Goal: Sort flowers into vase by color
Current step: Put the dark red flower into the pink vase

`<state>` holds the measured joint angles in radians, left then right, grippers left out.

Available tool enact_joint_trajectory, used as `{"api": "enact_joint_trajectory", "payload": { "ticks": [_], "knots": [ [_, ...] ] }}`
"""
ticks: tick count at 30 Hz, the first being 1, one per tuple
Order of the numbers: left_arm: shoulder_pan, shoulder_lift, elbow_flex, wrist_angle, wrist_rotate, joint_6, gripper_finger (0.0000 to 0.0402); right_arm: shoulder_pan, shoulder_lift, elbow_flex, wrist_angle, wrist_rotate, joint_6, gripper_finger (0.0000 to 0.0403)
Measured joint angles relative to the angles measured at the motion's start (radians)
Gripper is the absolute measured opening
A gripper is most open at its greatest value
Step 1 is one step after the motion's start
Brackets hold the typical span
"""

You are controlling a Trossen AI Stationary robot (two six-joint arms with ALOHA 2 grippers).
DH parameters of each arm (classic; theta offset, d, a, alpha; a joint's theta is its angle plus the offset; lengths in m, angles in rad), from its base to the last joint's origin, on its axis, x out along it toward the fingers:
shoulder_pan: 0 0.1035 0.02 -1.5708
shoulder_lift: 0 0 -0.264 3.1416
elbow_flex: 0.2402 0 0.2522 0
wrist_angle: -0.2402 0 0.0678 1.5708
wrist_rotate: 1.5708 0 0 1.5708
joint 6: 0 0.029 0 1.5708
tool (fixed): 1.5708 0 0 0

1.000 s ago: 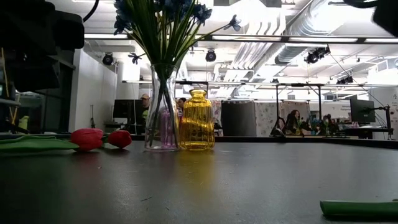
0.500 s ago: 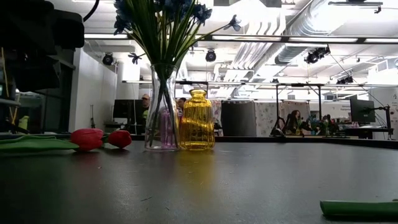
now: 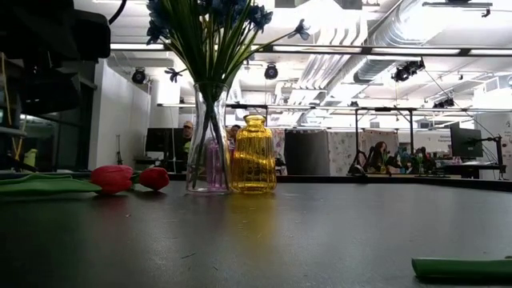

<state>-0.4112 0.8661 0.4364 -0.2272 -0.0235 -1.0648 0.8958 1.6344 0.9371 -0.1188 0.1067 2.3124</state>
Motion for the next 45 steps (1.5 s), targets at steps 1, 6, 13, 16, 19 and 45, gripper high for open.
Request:
{"api": "enact_joint_trajectory", "payload": {
  "ticks": [1,6,13,16,19,45],
  "knots": [
    [0.0,0.0,0.0,0.0,0.0,0.0,0.0227,0.003,0.024,0.0,-0.002,-0.043,0.01,0.0204],
    [0.0,0.0,0.0,0.006,0.0,0.0,0.0227,0.0,0.114,0.0,-0.016,-0.189,0.049,0.0204],
    [0.0,0.0,0.0,0.056,0.0,0.001,0.0227,-0.083,0.101,-0.002,-0.12,-0.215,0.053,0.0204],
    [0.0,0.0,0.0,0.082,0.001,0.0,0.0227,-0.117,0.084,-0.002,-0.192,-0.228,0.051,0.0204],
    [0.0,0.0,0.0,0.104,0.003,-0.002,0.0227,-0.132,0.067,-0.002,-0.217,-0.244,0.046,0.0204],
    [0.054,0.0,0.0,0.285,-0.037,0.121,0.0227,-0.1,0.081,0.045,-0.416,-0.415,0.056,0.0204]
  ]
}}
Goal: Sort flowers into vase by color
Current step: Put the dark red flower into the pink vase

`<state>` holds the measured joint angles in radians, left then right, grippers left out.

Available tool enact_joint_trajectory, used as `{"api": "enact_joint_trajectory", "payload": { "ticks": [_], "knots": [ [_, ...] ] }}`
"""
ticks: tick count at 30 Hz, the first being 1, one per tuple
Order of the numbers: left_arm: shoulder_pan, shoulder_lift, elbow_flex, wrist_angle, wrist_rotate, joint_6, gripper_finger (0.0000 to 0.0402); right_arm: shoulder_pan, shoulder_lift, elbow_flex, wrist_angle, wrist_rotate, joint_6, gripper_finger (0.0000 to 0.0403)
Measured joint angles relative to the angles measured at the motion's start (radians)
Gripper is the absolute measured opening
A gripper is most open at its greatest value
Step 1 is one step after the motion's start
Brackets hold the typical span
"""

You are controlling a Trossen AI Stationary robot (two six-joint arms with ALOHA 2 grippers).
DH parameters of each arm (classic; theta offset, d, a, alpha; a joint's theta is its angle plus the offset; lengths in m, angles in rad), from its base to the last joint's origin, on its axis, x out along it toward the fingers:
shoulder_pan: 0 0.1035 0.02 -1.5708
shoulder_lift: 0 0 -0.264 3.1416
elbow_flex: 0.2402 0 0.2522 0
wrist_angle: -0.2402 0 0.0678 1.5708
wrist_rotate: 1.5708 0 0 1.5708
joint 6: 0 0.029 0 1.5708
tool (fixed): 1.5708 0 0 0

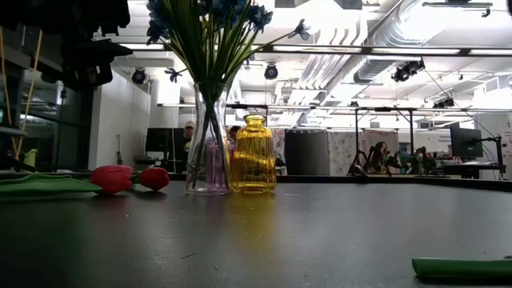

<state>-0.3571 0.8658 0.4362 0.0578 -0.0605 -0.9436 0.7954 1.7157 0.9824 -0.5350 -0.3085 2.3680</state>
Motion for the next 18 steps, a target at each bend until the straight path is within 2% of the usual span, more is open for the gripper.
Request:
{"api": "enact_joint_trajectory", "payload": {
  "ticks": [6,11,18],
  "knots": [
    [0.004,0.0,0.0,0.0,0.026,-0.068,0.0227,0.016,-0.001,0.0,0.114,0.008,0.004,0.0204],
    [0.004,0.0,0.0,0.0,0.009,-0.085,0.0227,0.017,-0.001,0.0,0.02,0.013,-0.004,0.0204],
    [0.004,0.0,0.0,0.0,0.005,-0.099,0.0227,0.029,-0.001,0.0,0.018,0.016,-0.012,0.0204]
  ]
}}
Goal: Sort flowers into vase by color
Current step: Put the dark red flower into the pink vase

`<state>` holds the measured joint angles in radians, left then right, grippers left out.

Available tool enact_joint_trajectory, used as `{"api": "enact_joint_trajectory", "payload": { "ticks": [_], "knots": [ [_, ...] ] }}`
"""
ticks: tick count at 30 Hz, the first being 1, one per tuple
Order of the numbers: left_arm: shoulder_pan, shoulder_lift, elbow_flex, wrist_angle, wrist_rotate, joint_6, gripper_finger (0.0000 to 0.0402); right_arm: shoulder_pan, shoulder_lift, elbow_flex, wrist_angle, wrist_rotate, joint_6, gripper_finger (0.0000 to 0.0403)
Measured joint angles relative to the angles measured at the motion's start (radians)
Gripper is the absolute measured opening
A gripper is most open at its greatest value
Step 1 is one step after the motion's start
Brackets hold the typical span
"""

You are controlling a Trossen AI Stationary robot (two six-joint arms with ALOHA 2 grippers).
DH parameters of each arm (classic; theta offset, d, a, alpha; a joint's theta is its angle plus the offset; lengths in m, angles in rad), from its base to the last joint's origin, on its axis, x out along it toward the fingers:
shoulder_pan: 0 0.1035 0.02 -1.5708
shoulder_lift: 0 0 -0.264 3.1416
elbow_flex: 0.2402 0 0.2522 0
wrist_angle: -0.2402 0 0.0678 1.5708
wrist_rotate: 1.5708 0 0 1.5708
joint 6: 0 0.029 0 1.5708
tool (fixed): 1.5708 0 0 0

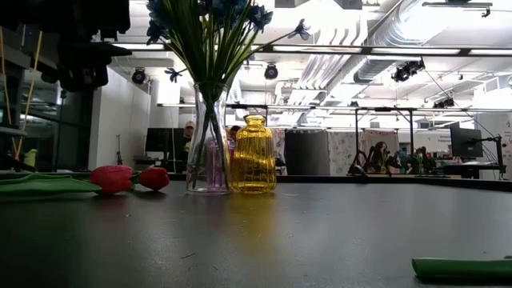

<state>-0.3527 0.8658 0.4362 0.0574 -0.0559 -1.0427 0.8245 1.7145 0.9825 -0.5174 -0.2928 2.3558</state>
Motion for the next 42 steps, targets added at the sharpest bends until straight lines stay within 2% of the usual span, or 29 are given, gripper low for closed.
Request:
{"api": "enact_joint_trajectory", "payload": {
  "ticks": [11,19,23,27,35,38,42],
  "knots": [
    [0.003,0.0,0.0,0.0,-0.003,-0.002,0.0227,0.009,0.001,0.0,0.005,-0.012,0.0,0.0204],
    [0.047,0.0,0.0,-0.001,-0.005,-0.022,0.0227,0.015,0.073,0.0,0.081,-0.03,0.0,0.0204],
    [0.065,0.0,0.0,0.001,-0.005,0.014,0.0227,0.017,0.091,0.003,0.081,-0.049,0.003,0.0204],
    [0.071,0.0,0.0,0.0,-0.005,-0.019,0.0227,0.01,0.079,0.002,0.055,-0.042,0.001,0.0204],
    [0.071,0.0,0.0,-0.01,0.058,-0.035,0.0227,-0.048,0.019,-0.001,-0.198,0.097,-0.056,0.0204],
    [0.071,0.0,0.0,-0.01,0.071,-0.003,0.0227,-0.084,0.013,-0.002,-0.252,0.175,-0.132,0.0204],
    [0.071,0.0,0.0,-0.011,0.072,0.049,0.0227,-0.135,0.013,-0.001,-0.276,0.197,-0.316,0.0204]
  ]
}}
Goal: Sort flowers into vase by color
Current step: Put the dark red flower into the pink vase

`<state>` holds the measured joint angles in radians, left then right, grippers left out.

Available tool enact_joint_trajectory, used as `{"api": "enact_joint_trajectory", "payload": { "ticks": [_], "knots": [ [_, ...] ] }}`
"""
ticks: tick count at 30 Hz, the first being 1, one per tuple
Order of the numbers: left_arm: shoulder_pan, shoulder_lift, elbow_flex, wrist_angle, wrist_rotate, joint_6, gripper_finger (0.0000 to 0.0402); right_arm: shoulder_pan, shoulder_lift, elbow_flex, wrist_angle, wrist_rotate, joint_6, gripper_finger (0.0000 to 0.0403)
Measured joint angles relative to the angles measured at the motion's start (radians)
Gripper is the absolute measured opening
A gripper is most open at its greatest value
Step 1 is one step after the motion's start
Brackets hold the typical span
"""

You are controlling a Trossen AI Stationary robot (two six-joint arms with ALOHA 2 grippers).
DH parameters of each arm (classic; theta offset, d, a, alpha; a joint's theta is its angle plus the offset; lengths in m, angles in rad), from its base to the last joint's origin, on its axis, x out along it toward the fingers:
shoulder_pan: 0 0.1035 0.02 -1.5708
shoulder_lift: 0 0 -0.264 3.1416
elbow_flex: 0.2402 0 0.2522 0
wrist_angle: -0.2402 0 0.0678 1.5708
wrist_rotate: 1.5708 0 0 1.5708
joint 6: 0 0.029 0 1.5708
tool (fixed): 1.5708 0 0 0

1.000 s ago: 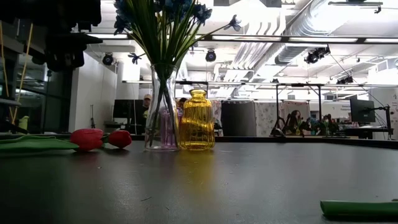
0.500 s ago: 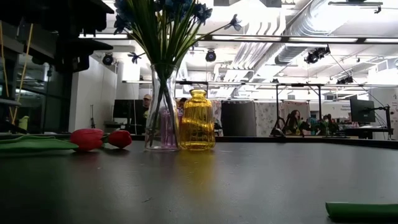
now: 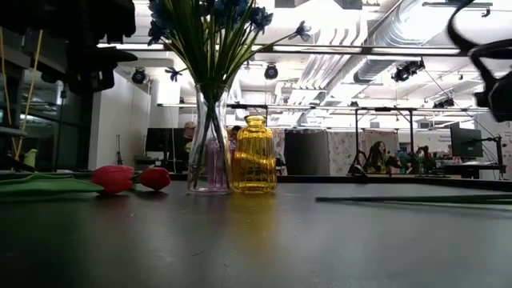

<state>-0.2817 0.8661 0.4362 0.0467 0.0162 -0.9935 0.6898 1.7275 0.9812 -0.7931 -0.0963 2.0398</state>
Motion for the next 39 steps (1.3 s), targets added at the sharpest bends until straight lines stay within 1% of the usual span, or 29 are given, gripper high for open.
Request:
{"api": "enact_joint_trajectory", "payload": {
  "ticks": [2,5,7,9,11,12,15,20,22,25,28,31,33,35,36,39],
  "knots": [
    [0.0,0.0,0.0,0.0,0.0,0.008,0.0227,-0.012,0.0,0.015,-0.004,0.0,-0.064,0.0204],
    [0.0,0.0,0.0,-0.001,0.0,0.007,0.0227,-0.022,-0.001,0.076,-0.003,0.008,-0.148,0.0204],
    [0.0,0.0,0.0,0.0,0.0,-0.001,0.0227,-0.026,-0.001,0.125,-0.039,0.019,-0.19,0.0204],
    [0.0,0.0,0.0,0.003,0.0,-0.025,0.0227,-0.031,-0.001,0.168,-0.077,0.057,-0.215,0.0204],
    [0.0,0.0,0.0,0.002,0.0,-0.038,0.0227,-0.037,-0.001,0.197,-0.127,0.117,-0.236,0.0204],
    [0.0,0.0,0.0,0.002,0.0,-0.039,0.0227,-0.045,-0.002,0.202,-0.154,0.141,-0.243,0.0204],
    [0.0,0.0,0.0,0.003,-0.001,-0.045,0.0227,-0.079,-0.002,0.201,-0.229,0.148,-0.245,0.0204],
    [0.0,0.013,0.0,0.003,0.005,-0.043,0.0227,-0.154,-0.002,0.169,-0.244,0.169,-0.386,0.0204],
    [-0.002,0.028,0.0,0.004,0.037,-0.014,0.0227,-0.185,-0.002,0.141,-0.227,0.17,-0.455,0.0204],
    [-0.016,0.047,0.0,-0.032,0.17,0.025,0.0227,-0.222,-0.001,0.104,-0.211,0.139,-0.568,0.0204],
    [-0.033,0.049,0.0,-0.1,0.289,-0.002,0.0227,-0.245,-0.001,0.094,-0.179,0.095,-0.702,0.0204],
    [-0.061,0.047,0.0,-0.138,0.334,-0.072,0.0227,-0.252,-0.002,0.094,-0.125,0.06,-0.816,0.0204],
    [-0.086,0.045,0.0,-0.131,0.356,-0.1,0.0227,-0.252,-0.002,0.094,-0.098,0.06,-0.873,0.0204],
    [-0.109,0.045,0.0,-0.132,0.35,-0.128,0.0227,-0.253,-0.002,0.094,-0.103,0.064,-0.908,0.0204],
    [-0.12,0.046,0.0,-0.132,0.331,-0.135,0.0227,-0.256,-0.002,0.088,-0.102,0.067,-0.914,0.0204],
    [-0.137,0.048,0.0,-0.132,0.23,-0.143,0.0227,-0.269,-0.001,0.064,-0.118,0.07,-0.913,0.0204]
  ]
}}
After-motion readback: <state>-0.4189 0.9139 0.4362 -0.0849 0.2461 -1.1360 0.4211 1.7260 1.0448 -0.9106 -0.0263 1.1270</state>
